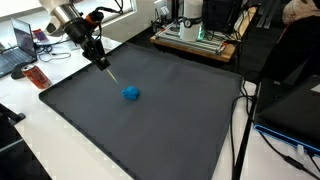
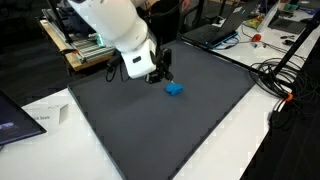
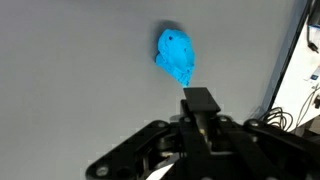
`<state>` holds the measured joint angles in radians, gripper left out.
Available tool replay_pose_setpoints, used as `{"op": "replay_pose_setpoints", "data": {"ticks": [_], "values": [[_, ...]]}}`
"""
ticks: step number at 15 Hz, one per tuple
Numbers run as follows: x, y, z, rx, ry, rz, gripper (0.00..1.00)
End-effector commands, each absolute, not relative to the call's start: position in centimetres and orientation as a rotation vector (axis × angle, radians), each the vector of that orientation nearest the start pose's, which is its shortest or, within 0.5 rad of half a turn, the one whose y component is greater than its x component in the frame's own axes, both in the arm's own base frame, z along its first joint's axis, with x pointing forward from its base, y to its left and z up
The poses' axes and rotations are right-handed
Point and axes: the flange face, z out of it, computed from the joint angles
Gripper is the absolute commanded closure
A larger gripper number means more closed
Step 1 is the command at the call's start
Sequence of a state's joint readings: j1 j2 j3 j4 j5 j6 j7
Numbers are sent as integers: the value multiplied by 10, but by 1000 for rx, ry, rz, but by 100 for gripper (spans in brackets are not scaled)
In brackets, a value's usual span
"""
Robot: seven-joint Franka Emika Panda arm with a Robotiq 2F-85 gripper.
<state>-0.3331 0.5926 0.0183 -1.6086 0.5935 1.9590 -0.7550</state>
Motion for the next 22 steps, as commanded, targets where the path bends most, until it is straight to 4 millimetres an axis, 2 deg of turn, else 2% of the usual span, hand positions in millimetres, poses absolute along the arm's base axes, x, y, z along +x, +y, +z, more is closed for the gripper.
{"op": "replay_pose_setpoints", "data": {"ticks": [1, 8, 13, 14, 16, 20, 21, 22], "values": [[620, -153, 290, -2649, -194, -107, 97], [598, -113, 302, -2768, -202, -173, 97], [593, -76, 300, -2851, -186, -205, 97], [603, -88, 294, -2812, -201, -188, 88], [602, -76, 293, -2827, -199, -197, 88], [600, -76, 293, -2829, -194, -197, 88], [600, -76, 293, -2830, -194, -197, 97], [602, -72, 293, -2851, -191, -208, 97]]}}
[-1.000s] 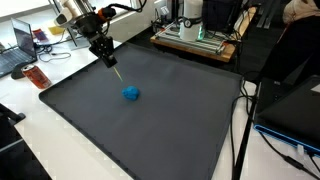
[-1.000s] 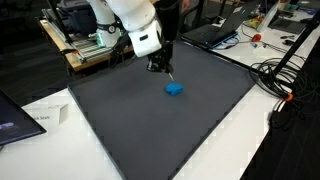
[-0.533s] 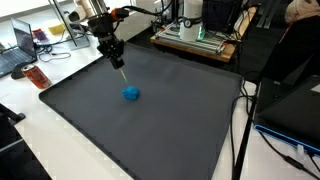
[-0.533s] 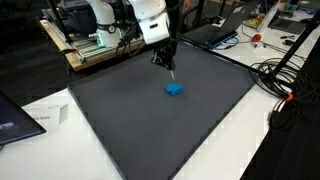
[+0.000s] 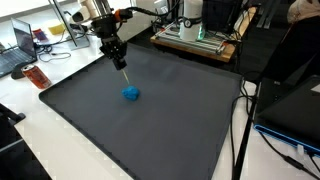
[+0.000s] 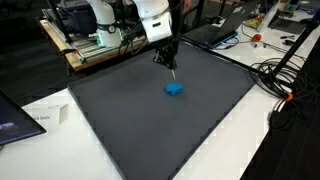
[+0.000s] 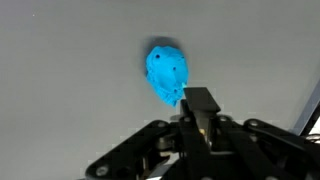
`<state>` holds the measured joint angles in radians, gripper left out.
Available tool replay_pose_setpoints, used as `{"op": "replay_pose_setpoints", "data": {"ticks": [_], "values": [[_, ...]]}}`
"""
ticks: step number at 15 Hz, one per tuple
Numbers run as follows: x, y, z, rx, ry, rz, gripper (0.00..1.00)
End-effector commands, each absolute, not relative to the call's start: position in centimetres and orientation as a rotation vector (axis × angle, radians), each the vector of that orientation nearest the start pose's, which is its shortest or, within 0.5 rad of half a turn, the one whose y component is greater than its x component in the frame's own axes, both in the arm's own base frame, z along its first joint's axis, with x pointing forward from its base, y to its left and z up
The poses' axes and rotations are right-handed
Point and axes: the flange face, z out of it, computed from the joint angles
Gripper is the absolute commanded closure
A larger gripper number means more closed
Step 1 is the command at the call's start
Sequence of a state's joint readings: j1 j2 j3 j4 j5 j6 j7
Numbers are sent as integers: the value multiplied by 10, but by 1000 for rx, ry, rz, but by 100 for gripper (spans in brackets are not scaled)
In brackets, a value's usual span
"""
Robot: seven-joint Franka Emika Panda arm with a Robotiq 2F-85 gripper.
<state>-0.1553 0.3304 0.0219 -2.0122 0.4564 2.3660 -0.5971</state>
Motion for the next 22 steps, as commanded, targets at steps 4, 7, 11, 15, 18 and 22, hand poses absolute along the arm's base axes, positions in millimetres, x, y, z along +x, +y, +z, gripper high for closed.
{"op": "replay_pose_setpoints", "data": {"ticks": [4, 7, 11, 15, 18, 22], "values": [[606, -68, 291, -2914, -120, -247, 97], [608, -64, 290, -2963, -99, -226, 97], [609, -58, 287, -3008, -80, -182, 97], [613, -53, 286, -3028, -60, -182, 97], [614, -49, 283, -3026, -50, -175, 97], [617, -45, 280, -3028, -40, -183, 97]]}}
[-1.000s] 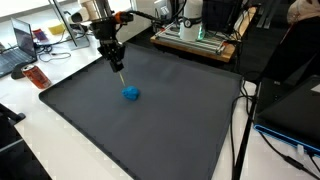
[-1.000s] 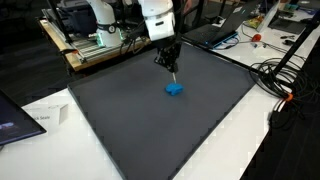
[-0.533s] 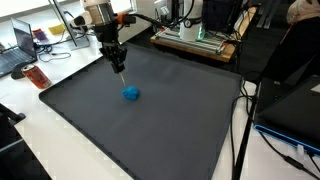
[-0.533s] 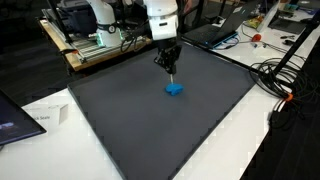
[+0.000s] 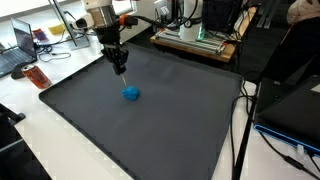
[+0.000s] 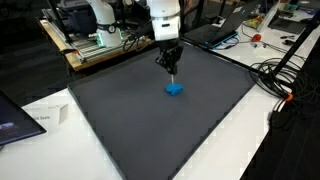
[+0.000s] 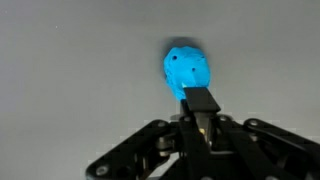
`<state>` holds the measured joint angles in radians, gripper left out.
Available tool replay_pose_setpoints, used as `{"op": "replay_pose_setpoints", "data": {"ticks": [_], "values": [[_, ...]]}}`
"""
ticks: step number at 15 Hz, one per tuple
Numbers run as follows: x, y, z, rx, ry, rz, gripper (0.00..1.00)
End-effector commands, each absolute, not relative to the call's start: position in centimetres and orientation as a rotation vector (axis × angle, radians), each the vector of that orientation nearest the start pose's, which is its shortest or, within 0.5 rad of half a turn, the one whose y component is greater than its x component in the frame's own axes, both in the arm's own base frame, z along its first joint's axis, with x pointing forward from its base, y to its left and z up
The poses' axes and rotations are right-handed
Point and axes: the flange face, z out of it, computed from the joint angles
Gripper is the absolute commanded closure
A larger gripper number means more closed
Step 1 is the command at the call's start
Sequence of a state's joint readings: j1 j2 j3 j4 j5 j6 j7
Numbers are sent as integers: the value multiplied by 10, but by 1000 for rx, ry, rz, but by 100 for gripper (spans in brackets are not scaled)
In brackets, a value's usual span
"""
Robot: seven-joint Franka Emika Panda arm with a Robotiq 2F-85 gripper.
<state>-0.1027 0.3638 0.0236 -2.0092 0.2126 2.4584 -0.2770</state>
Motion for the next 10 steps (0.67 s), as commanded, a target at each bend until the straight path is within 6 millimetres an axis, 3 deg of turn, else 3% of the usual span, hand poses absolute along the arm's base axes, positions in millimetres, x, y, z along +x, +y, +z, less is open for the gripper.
{"op": "replay_pose_setpoints", "data": {"ticks": [1, 10], "values": [[617, -44, 280, -3027, -37, -187, 97], [624, -41, 273, -3064, -13, -218, 97]]}}
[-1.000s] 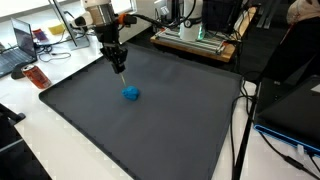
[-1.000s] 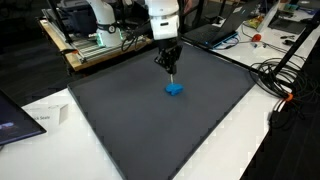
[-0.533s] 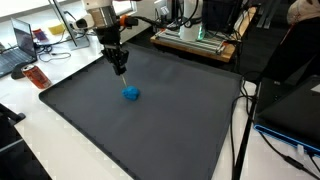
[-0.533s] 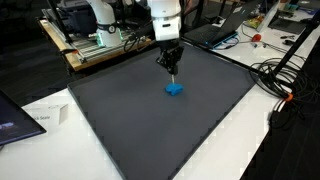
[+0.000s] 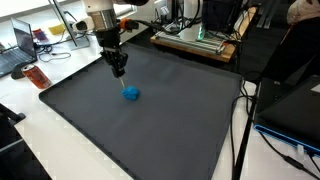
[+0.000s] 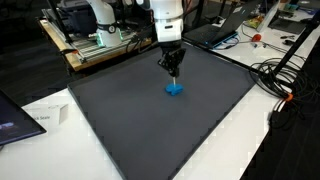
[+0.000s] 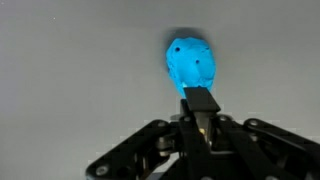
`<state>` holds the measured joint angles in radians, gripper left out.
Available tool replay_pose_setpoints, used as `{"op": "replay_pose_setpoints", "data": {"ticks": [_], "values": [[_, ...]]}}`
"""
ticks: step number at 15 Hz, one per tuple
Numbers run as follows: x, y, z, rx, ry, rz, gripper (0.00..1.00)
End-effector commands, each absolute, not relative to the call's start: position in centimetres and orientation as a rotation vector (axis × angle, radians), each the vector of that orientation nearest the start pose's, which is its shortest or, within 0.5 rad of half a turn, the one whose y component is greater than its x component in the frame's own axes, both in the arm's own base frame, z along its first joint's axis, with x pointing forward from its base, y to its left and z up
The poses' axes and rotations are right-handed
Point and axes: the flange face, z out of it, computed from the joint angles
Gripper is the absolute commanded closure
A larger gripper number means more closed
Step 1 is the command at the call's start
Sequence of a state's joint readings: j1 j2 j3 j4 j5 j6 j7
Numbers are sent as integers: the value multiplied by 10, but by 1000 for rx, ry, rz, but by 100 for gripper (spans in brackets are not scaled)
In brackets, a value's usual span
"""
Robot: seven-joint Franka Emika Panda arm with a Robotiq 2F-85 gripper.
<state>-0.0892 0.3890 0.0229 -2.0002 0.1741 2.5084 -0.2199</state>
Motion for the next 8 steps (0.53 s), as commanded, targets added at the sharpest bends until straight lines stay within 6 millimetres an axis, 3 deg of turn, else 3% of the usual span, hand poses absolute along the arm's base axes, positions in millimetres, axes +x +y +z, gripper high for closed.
{"op": "replay_pose_setpoints", "data": {"ticks": [1, 8], "values": [[624, -41, 271, -3068, -15, -212, 97], [627, -29, 254, -3080, -59, -151, 97]]}}
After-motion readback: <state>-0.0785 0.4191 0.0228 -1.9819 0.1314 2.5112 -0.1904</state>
